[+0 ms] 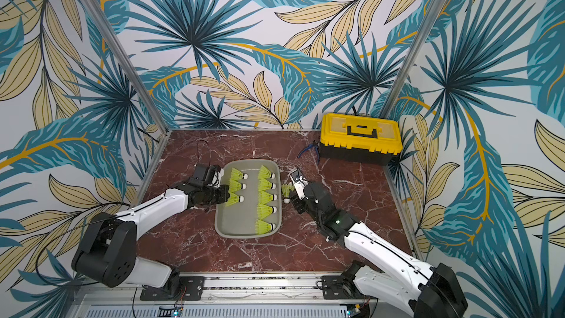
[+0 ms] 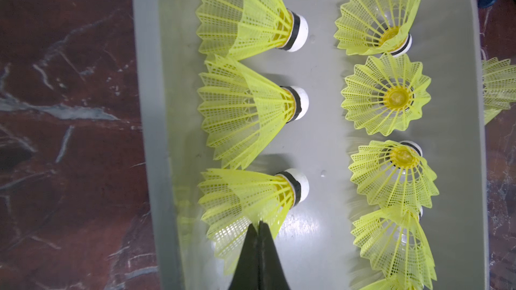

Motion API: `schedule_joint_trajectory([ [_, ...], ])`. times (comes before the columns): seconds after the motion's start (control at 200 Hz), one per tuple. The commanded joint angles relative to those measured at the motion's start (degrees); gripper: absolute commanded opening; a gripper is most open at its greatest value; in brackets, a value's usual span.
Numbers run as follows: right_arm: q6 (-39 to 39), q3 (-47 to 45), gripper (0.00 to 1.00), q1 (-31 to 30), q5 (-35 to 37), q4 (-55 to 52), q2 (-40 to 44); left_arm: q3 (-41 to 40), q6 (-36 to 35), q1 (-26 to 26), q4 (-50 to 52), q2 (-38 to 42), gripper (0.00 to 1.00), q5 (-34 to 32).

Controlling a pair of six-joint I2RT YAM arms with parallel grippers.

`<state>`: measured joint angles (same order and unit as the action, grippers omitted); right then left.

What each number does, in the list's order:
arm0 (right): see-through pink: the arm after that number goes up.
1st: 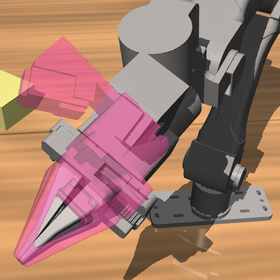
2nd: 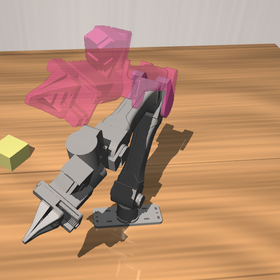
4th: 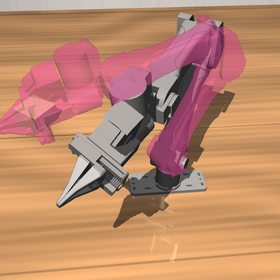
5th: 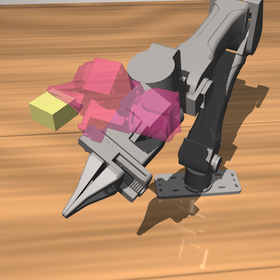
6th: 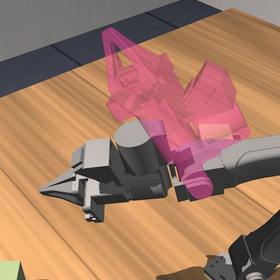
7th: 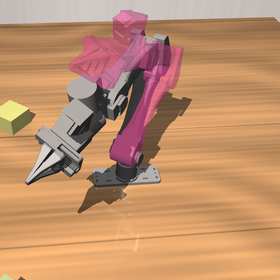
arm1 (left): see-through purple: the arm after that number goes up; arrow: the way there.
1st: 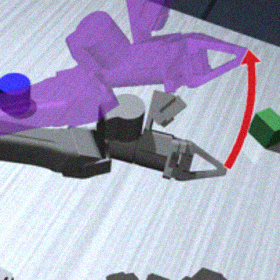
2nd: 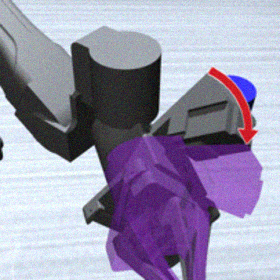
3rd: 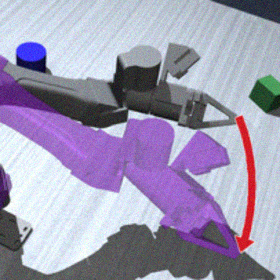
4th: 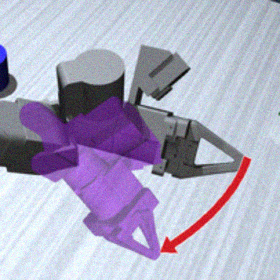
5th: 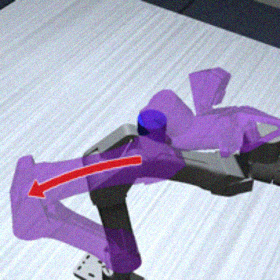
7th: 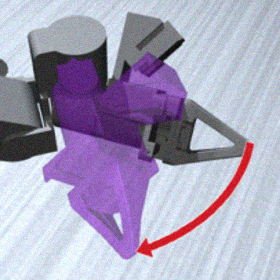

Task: Put the shuttlecocks into the storage box
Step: Place the shuttlecock in the storage box.

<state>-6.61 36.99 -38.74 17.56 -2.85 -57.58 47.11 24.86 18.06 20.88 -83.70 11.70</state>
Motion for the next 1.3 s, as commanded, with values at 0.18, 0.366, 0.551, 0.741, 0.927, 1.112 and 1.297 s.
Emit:
schedule_joint_trajectory([
  [0.18,0.81,-1.4,0.62,-0.24,0.63,0.3,-0.6,2.8,-1.0,-0.4,0.46,-0.69,0.06,-0.28],
  [0.366,1.04,-1.54,0.62,-0.34,0.72,0.22,-0.79,2.89,-1.0,-0.44,0.44,-0.84,0.14,0.15],
  [0.551,0.99,-1.52,0.62,-0.31,0.82,0.12,-0.85,2.9,-0.96,-0.4,0.54,-0.56,0.19,0.19],
  [0.741,1.09,-1.66,0.62,-0.26,1.05,0.26,-0.92,2.97,-0.9,-0.44,0.69,-0.11,0.3,0.24],
  [0.927,1.82,-1.66,0.62,-0.26,1.25,0.69,-1.72,2.98,-0.95,-0.4,0.74,0.64,0.37,-0.06],
  [1.112,4.38,-1.23,0.62,-0.27,2.0,1.03,-3.14,3.75,-0.7,-0.4,1.22,2.42,0.44,1.28],
  [1.297,9.5,-0.12,0.62,-0.27,3.96,0.91,-6.05,4.77,-0.34,-0.41,1.74,6.08,0.47,2.6],
])
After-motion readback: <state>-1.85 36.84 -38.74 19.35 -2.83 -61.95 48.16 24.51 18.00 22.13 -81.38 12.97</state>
